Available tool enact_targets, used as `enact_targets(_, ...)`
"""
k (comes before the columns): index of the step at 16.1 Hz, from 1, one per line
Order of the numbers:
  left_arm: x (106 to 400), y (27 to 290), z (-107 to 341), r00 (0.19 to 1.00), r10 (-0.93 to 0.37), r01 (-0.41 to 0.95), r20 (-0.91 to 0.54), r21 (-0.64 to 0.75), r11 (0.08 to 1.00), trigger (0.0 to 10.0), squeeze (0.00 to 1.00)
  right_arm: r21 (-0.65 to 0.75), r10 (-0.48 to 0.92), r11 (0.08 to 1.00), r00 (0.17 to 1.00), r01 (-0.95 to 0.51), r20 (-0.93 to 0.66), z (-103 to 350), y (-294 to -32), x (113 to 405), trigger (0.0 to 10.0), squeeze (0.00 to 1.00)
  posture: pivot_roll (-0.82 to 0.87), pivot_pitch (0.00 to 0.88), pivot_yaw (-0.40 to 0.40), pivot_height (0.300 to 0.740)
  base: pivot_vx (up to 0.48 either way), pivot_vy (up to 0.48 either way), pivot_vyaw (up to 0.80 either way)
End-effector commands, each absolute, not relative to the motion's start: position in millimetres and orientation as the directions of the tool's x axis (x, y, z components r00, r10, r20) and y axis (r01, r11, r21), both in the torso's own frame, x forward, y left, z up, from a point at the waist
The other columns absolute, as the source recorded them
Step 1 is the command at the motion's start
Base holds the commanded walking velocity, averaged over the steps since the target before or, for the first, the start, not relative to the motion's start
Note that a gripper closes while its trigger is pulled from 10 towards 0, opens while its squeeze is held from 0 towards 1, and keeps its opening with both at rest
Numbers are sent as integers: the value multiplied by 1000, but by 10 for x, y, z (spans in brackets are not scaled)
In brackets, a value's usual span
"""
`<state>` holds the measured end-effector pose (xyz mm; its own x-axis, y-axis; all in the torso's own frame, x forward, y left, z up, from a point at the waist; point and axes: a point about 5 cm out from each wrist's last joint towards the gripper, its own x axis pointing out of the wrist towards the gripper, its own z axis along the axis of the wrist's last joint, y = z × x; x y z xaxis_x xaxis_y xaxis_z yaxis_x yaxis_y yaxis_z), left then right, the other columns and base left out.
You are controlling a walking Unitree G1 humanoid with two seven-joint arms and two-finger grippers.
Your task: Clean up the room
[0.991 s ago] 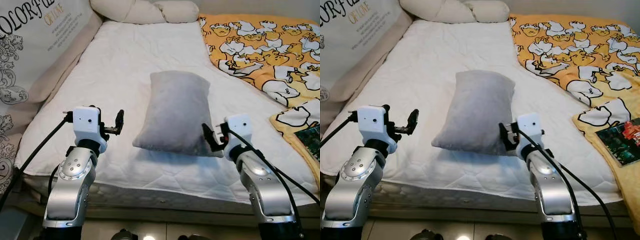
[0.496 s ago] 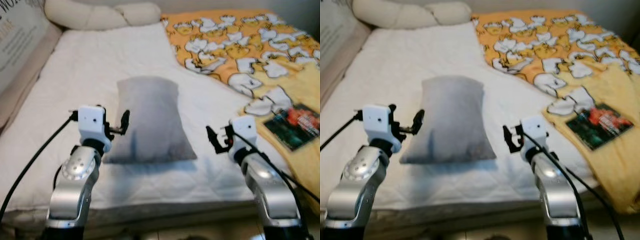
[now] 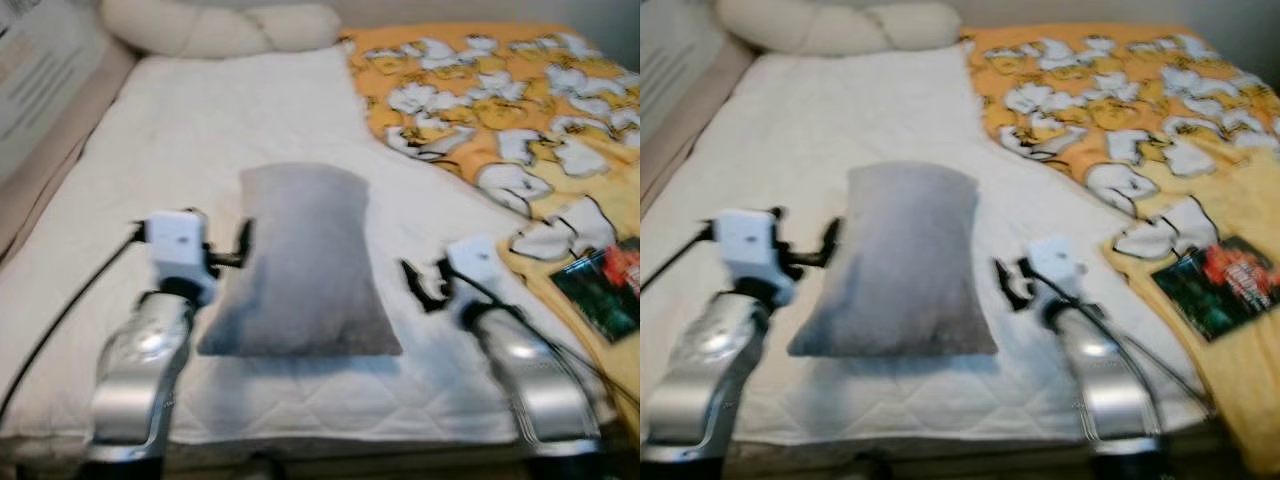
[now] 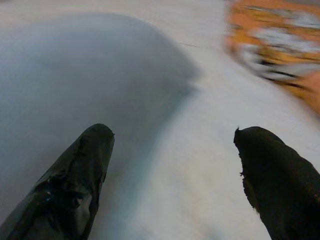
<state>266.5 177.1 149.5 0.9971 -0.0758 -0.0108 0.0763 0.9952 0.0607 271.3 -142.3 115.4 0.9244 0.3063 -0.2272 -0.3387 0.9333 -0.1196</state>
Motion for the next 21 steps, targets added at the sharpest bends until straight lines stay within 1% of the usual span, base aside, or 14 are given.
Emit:
enact_targets(1,2644,1777,1502,997,-72,73,-14,67,995,10000,0,-126,306,932,924,-340,-228,1160,-1449,2698,10000,0,-30,65,10,740,0,0,0)
enact_targets(5,2660,1760,1521,996,-92,92,-6,53,994,10000,0,-99,300,938,921,-332,-248,1127,-1453,2719,10000,0,-29,52,15,740,0,0,0)
enact_targets(7,2708,1771,1473,992,-114,114,-60,-15,993,10000,0,-7,303,949,915,-316,-266,1100,-1476,2760,10000,4,-31,43,18,740,0,0,0)
enact_targets(8,2745,1755,1466,983,-171,170,-68,-20,985,10000,1000,30,311,949,916,-314,-253,1110,-1487,2800,10000,1000,-31,40,17,740,0,0,0)
enact_targets(10,2931,1819,1432,980,-173,166,-100,-74,983,10000,1000,70,281,960,926,-272,-253,1084,-1546,2953,10000,1000,-32,39,16,740,0,0,0)
enact_targets(11,3089,1870,1425,978,-169,151,-123,-147,978,10000,1000,119,276,960,927,-253,-256,1051,-1599,3079,10000,1000,-33,46,16,740,0,0,0)
enact_targets(12,3159,1893,1442,979,-166,146,-118,-165,975,10000,1000,163,288,954,924,-252,-252,1046,-1612,3133,10000,1000,-34,48,17,740,0,0,0)
enact_targets(14,3446,2102,1453,986,-107,70,-127,-265,962,10000,1000,301,247,940,928,-160,-278,993,-1717,3405,10000,1000,-35,93,28,740,0,0,0)
enact_targets(16,3575,2258,1409,986,-73,0,-153,-432,902,10000,1000,399,235,911,926,-103,-297,965,-1725,3551,10000,1000,-24,137,31,740,0,0,0)
enact_targets(17,3596,2275,1372,983,-81,-7,-163,-479,878,10000,1000,460,250,883,922,-92,-295,956,-1695,3580,10000,1000,-19,157,35,740,0,0,0)
enact_targets(18,3620,2232,1208,971,-130,-28,-199,-642,766,10000,1000,623,327,777,904,-92,-274,925,-1533,3628,10000,1000,-16,176,40,740,0,0,0)
enact_targets(19,3622,2217,1180,969,-138,-34,-204,-665,746,10000,1000,641,338,762,901,-93,-271,919,-1508,3633,10000,1000,-16,176,40,740,0,0,0)
enact_targets(20,3583,2064,981,941,-222,-24,-255,-704,710,10000,1000,720,400,688,875,-91,-272,872,-1369,3625,10000,1000,-15,187,36,740,0,0,0)
enact_targets(21,3536,1953,859,918,-275,-17,-285,-722,691,10000,1000,763,464,634,852,-128,-242,859,-1258,3602,10000,1000,-16,186,34,740,0,0,0)
